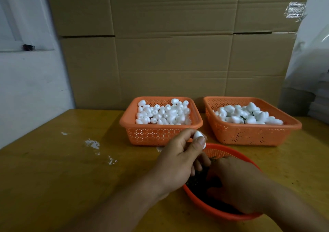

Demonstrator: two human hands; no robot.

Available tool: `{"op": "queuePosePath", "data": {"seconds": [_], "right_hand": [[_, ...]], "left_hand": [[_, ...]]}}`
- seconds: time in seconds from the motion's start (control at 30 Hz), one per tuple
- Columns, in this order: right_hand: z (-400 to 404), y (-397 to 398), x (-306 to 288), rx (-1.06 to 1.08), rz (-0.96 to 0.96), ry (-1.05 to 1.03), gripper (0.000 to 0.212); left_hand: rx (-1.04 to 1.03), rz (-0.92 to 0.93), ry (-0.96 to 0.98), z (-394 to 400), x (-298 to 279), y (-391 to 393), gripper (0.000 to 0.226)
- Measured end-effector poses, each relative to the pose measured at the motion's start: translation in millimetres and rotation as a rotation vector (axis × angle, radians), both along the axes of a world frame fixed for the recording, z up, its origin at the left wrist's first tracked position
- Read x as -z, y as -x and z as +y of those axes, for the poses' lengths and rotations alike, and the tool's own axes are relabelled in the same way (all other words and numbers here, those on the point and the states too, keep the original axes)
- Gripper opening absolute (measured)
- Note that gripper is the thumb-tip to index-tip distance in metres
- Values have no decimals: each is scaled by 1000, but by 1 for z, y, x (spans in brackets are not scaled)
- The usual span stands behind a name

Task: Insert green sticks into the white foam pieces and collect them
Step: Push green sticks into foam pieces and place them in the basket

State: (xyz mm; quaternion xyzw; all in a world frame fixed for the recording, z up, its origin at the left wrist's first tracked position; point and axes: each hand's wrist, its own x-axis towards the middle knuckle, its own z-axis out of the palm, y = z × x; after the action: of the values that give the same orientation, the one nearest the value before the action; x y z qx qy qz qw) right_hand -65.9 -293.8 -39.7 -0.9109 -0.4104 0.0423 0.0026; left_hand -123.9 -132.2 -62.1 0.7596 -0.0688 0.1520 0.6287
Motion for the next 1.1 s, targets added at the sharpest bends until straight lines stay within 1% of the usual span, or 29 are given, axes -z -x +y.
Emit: {"op": "queuePosePath", "data": {"seconds": [0.13,0.3,0.47,0.57,0.73,0.83,0.87,0.93,0.97,1.03,1.1], "right_hand": [[3,-1,2,-4,17,-23,20],[1,-5,2,4,33,-116,14],[0,-7,0,9,56,-225,22],[-1,-8,-2,22,66,-355,24],[-3,-10,-3,-16,121,-567,15],[-4,-8,-4,-64,130,-681,12],[-4,-8,-5,-69,138,-722,13],[-5,-5,-9,-44,187,-845,28],[-5,-5,-11,-32,215,-919,32],[-5,-3,-13,-52,267,-1054,32],[-4,0,-15,-91,318,-1139,30]], "left_hand": [[-32,12,76,1,1,-1,19],[10,57,282,1,-4,0,19],[34,109,436,2,-8,-1,18],[50,144,511,3,-10,-1,20],[52,183,545,5,-12,-1,23],[39,206,566,6,-13,-1,20],[33,218,574,6,-13,-1,20],[13,248,585,7,-13,-1,22],[3,263,587,8,-13,0,25],[1,285,593,8,-14,0,30],[24,295,609,8,-14,0,32]]}}
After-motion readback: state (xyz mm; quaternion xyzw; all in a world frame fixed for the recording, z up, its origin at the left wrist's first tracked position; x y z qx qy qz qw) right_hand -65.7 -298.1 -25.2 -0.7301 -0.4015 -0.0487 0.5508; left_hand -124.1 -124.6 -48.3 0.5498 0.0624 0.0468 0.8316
